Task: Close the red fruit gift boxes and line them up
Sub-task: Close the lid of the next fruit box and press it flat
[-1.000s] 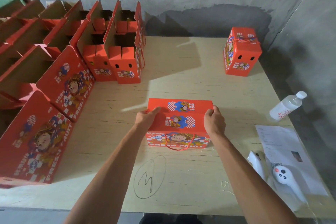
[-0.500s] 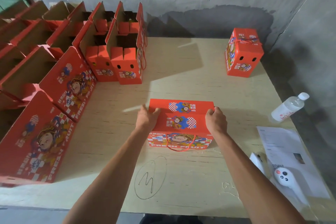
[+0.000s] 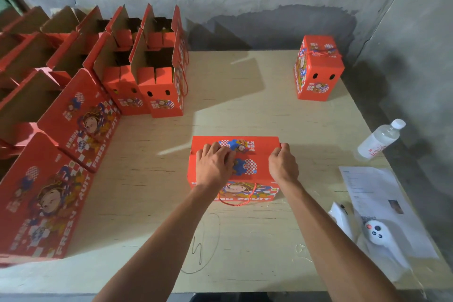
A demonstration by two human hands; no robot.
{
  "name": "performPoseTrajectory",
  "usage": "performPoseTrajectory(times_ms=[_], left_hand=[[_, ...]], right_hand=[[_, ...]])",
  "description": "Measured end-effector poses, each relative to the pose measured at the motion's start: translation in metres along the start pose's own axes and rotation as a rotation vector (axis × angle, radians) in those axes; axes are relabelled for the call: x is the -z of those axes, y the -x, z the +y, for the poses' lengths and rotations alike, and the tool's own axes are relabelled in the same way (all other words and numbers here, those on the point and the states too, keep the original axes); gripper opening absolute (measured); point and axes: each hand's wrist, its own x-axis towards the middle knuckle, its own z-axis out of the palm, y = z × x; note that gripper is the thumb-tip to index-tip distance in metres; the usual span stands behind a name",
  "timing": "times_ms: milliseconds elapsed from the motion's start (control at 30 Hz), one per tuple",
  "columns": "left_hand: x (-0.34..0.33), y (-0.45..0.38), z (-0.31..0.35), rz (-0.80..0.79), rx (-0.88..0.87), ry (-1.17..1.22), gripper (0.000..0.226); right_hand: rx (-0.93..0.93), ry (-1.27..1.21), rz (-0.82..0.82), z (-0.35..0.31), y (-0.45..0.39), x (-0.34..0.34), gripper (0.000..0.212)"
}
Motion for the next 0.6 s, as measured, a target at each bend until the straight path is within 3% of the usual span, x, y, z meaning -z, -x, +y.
performPoseTrajectory(times_ms=[167, 267, 500, 600], left_hand=[[-0.004, 0.005, -0.005, -0.025, -0.048, -0.089, 0.022], [-0.008, 0.002, -0.005, -0.061, -0.033, -0.137, 0.027], [0.004, -0.010, -0.008, -0.255, 0.256, -0.135, 0.075], [0.020, -0.005, -0.032, -0.196, 0.397, 0.040, 0.081]], right_hand=[[-0.013, 0.036, -0.037, -0.001, -0.003, -0.001, 0.034], [-0.044, 0.024, -0.060, -0.001, -0.005, -0.001, 0.048], [-0.075, 0.032, -0.132, 0.002, -0.016, 0.005, 0.065], [-0.067, 0.035, -0.164, 0.002, -0.019, 0.006, 0.063]])
